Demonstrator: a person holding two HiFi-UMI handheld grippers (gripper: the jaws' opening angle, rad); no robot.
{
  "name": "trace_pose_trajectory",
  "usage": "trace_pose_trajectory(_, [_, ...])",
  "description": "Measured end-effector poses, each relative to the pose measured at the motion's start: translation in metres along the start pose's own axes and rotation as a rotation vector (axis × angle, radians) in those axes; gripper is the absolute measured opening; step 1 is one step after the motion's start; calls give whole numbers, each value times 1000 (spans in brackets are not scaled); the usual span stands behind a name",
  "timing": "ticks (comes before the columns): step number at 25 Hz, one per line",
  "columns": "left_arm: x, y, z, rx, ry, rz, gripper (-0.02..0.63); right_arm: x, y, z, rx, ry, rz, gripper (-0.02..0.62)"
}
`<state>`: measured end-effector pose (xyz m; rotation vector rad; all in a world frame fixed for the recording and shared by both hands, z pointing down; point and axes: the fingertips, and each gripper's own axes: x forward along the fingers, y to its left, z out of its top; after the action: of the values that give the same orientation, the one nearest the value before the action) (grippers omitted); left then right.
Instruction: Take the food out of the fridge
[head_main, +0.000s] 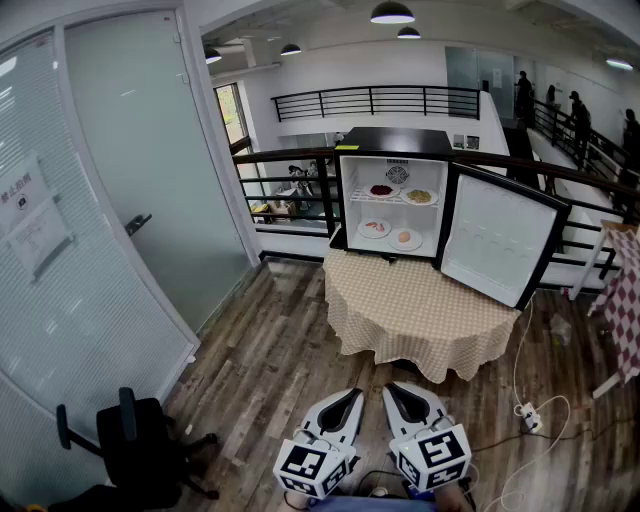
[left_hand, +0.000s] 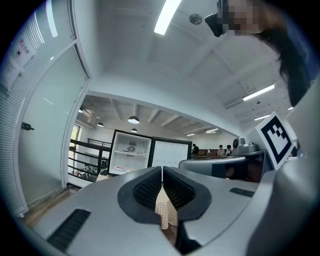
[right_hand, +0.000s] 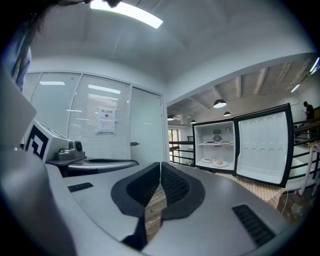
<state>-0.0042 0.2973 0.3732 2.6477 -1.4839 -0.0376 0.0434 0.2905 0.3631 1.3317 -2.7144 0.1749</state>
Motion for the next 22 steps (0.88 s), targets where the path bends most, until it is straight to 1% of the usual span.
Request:
trace_pose_trajectory(9, [-2, -9, -8, 8, 21, -21, 20, -10, -4, -6, 39, -34, -18, 23])
trace_pose_trajectory(16, [3, -10, -19, -6, 58, -38, 20, -1, -7, -18, 74, -5, -11, 23])
trace_pose_trajectory(22, [16, 11, -26, -3, 83, -27, 20, 24, -12, -29, 96, 28, 5, 23])
